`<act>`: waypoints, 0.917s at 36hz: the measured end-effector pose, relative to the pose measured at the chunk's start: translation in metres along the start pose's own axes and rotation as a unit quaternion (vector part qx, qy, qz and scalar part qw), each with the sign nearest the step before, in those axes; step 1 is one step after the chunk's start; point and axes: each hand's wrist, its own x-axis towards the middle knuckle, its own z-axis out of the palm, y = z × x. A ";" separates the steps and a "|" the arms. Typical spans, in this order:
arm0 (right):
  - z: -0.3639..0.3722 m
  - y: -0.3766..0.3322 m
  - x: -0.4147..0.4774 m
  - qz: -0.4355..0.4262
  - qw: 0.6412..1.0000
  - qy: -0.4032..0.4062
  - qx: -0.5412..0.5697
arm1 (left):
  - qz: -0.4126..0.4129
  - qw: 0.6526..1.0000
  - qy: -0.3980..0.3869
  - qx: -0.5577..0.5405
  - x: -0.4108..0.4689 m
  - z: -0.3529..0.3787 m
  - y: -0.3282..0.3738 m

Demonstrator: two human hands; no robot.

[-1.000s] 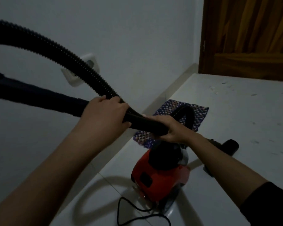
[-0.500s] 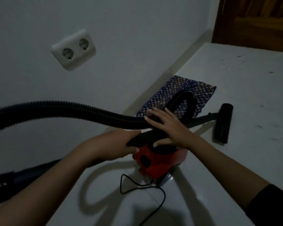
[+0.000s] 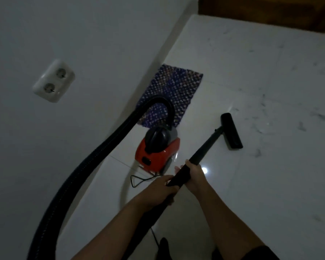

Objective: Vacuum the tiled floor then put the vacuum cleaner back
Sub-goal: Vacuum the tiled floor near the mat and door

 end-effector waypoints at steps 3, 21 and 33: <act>-0.025 -0.008 -0.012 0.000 0.999 0.031 0.008 | -0.023 0.997 -0.039 -0.068 -0.014 0.025 0.006; -0.099 0.051 -0.052 -0.029 0.992 0.115 -0.031 | -0.002 0.988 -0.150 -0.047 -0.056 0.076 -0.064; -0.112 0.092 -0.072 -0.098 0.981 0.085 -0.142 | 0.004 0.987 -0.084 -0.138 -0.084 0.119 -0.109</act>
